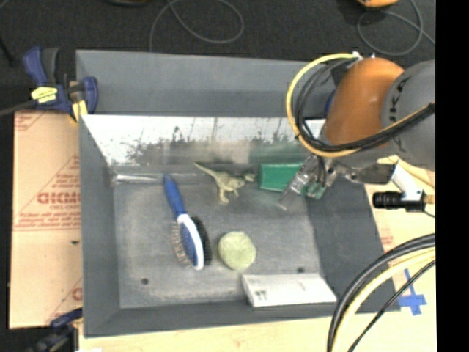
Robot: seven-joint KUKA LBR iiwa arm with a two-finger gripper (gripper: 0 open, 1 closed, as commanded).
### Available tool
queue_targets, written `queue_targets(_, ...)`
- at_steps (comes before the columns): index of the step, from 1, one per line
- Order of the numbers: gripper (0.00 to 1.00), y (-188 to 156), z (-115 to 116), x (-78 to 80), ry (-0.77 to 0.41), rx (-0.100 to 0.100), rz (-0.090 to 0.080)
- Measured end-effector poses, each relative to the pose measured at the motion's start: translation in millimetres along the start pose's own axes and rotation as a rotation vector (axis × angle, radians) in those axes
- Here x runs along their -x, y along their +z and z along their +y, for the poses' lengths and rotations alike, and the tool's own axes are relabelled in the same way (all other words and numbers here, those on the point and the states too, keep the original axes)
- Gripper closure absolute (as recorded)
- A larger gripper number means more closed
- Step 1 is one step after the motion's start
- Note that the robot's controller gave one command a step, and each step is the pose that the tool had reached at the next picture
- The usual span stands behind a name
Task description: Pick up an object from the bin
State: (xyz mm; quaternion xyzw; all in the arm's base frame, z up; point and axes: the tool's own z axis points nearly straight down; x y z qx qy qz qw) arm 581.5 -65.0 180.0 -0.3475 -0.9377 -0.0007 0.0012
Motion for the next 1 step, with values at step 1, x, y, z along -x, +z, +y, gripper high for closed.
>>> queue_targets(1,1.00,-3.0,36.7,5.6,0.087,0.003,-0.014)
